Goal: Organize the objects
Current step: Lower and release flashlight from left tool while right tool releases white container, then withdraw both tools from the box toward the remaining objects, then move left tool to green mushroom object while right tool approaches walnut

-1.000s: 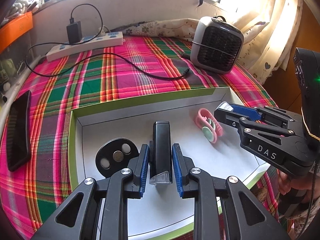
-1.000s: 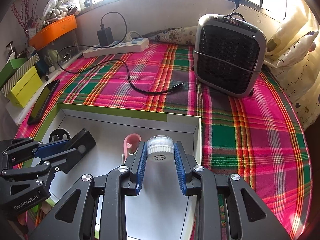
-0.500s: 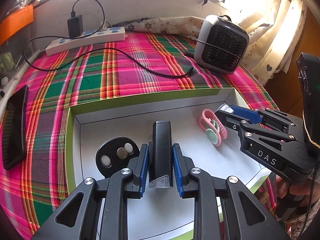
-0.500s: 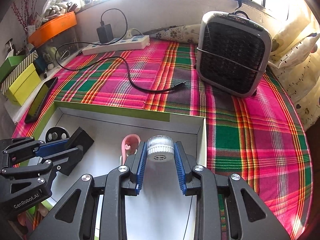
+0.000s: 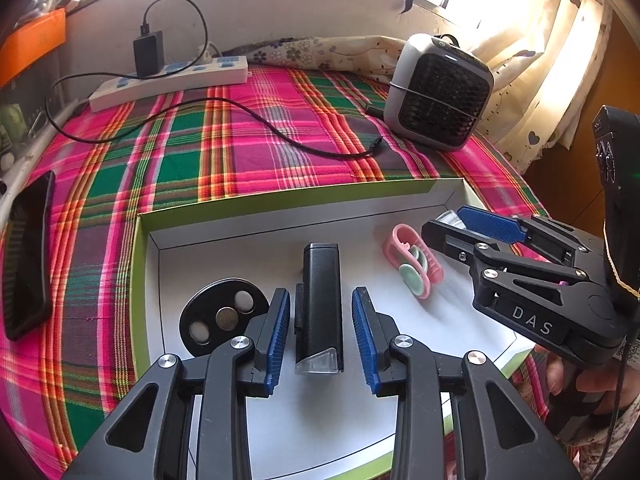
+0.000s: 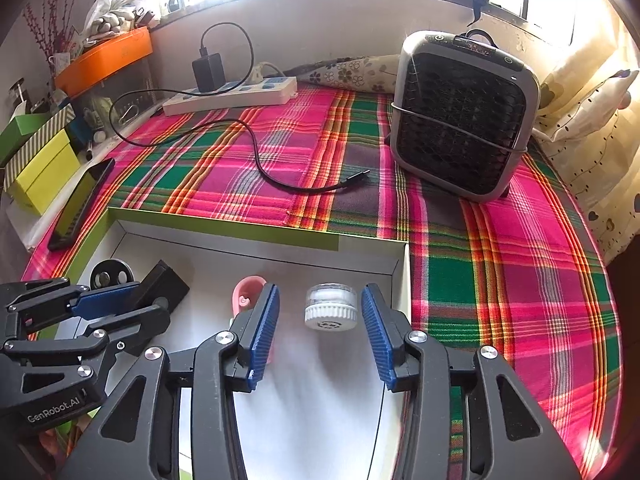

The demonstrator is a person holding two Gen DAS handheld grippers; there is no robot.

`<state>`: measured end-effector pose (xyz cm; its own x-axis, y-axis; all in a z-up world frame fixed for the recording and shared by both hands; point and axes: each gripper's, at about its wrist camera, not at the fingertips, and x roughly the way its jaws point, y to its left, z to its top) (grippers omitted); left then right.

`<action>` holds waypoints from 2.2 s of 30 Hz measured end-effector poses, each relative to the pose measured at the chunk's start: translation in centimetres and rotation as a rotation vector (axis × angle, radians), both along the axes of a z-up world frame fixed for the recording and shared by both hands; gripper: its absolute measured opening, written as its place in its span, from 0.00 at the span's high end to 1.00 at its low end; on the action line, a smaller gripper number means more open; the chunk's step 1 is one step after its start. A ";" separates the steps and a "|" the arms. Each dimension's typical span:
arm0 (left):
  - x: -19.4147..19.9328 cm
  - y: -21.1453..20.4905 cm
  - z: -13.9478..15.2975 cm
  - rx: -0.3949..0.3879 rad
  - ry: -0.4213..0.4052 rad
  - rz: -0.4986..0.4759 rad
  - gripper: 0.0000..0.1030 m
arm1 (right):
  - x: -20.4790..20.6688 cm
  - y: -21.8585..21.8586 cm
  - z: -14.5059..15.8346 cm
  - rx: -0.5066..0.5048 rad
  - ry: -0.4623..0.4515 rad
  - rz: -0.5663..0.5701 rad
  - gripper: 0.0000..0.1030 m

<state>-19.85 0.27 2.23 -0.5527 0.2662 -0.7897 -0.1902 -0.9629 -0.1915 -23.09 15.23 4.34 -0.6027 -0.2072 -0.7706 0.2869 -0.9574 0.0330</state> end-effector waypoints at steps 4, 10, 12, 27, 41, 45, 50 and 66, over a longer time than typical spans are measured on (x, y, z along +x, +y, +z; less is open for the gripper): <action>0.2 -0.2 0.5 0.000 0.016 0.003 0.66 | 0.3 0.1 0.3 -0.009 0.007 0.002 0.54; 0.9 -0.4 1.4 0.000 0.037 0.010 0.64 | 1.0 0.1 1.0 -0.015 0.025 -0.003 0.53; 1.1 -0.5 1.6 -0.006 0.043 0.009 0.63 | 1.3 0.1 1.2 -0.018 0.027 -0.005 0.53; 4.3 -1.3 3.5 -0.020 0.102 0.027 0.63 | 4.2 0.4 3.0 -0.042 0.065 -0.016 0.53; 8.8 -2.4 4.9 -0.026 0.172 0.045 0.63 | 7.8 1.4 4.1 -0.083 0.088 -0.034 0.53; 10.2 -2.9 4.9 -0.006 0.174 0.047 0.63 | 8.9 1.8 4.3 -0.092 0.102 -0.044 0.53; 11.7 -3.4 4.8 0.000 0.184 0.043 0.63 | 10.1 2.0 4.3 -0.083 0.110 -0.045 0.53; 15.0 -5.4 2.2 0.089 0.163 0.067 0.63 | 13.9 3.7 2.2 -0.057 0.091 -0.047 0.53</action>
